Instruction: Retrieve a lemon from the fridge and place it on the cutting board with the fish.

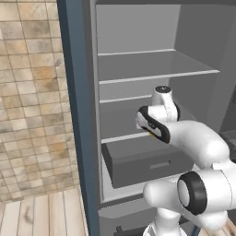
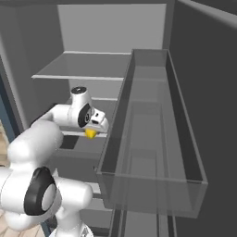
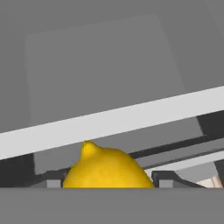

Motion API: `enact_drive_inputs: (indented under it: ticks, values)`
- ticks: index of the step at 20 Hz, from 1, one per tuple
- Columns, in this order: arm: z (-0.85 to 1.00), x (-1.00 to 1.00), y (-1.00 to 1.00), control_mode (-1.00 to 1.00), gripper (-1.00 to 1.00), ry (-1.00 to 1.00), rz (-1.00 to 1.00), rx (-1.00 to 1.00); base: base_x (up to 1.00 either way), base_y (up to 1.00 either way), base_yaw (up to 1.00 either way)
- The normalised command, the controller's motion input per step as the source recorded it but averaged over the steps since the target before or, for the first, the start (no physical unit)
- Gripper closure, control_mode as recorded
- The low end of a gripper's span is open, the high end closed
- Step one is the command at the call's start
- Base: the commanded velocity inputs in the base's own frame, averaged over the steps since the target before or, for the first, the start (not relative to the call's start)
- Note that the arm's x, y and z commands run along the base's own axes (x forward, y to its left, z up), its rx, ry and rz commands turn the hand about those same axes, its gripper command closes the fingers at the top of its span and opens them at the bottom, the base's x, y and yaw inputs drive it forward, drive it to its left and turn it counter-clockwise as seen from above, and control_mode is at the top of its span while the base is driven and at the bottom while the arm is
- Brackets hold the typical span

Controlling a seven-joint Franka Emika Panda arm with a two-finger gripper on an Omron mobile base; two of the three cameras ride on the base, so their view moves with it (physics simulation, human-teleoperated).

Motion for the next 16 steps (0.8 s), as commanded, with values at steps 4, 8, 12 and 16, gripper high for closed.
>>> enact_drive_inputs:
  ticks: [4,8,12,16]
  values:
    - [0.88,-0.85,0.08,-1.00,1.00,0.19,0.00,0.01,0.00,0.00,0.00]
    - [0.82,-0.84,0.19,-1.00,1.00,0.20,0.00,0.00,0.00,0.00,0.00]
    - [0.27,-0.99,0.08,-1.00,1.00,0.11,0.00,0.00,0.00,0.00,0.00]
    - [0.09,-1.00,0.00,-1.00,1.00,0.06,0.01,0.00,0.00,0.00,0.00]
